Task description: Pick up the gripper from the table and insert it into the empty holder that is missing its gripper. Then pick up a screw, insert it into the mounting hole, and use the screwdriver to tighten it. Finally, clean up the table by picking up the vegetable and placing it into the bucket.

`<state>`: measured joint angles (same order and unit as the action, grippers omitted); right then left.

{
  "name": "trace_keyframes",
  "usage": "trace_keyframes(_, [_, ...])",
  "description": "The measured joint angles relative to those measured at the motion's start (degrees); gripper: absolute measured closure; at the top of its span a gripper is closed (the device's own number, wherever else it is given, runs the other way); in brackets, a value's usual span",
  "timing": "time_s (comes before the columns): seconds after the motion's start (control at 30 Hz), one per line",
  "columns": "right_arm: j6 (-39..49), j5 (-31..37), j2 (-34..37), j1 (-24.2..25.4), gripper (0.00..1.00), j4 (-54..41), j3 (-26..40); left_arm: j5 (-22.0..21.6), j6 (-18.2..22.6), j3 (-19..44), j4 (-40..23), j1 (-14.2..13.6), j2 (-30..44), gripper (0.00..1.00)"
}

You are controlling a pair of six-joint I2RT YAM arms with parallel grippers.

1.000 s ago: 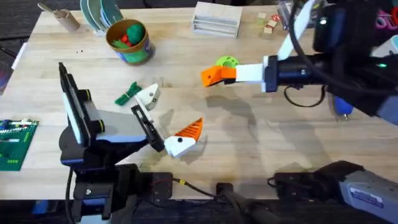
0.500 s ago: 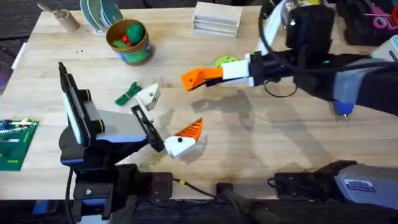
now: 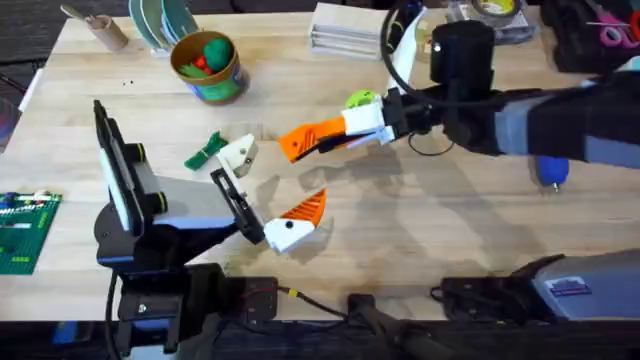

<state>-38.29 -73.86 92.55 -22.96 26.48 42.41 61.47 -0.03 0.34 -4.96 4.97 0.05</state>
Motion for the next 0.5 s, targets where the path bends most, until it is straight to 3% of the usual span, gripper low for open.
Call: trace_keyframes(0.5, [-2.0, -2.0, 5.3, -4.1, 0.991, 2.0, 5.5, 0.0, -0.5, 0.0, 0.0, 0.0, 0.0, 0.008])
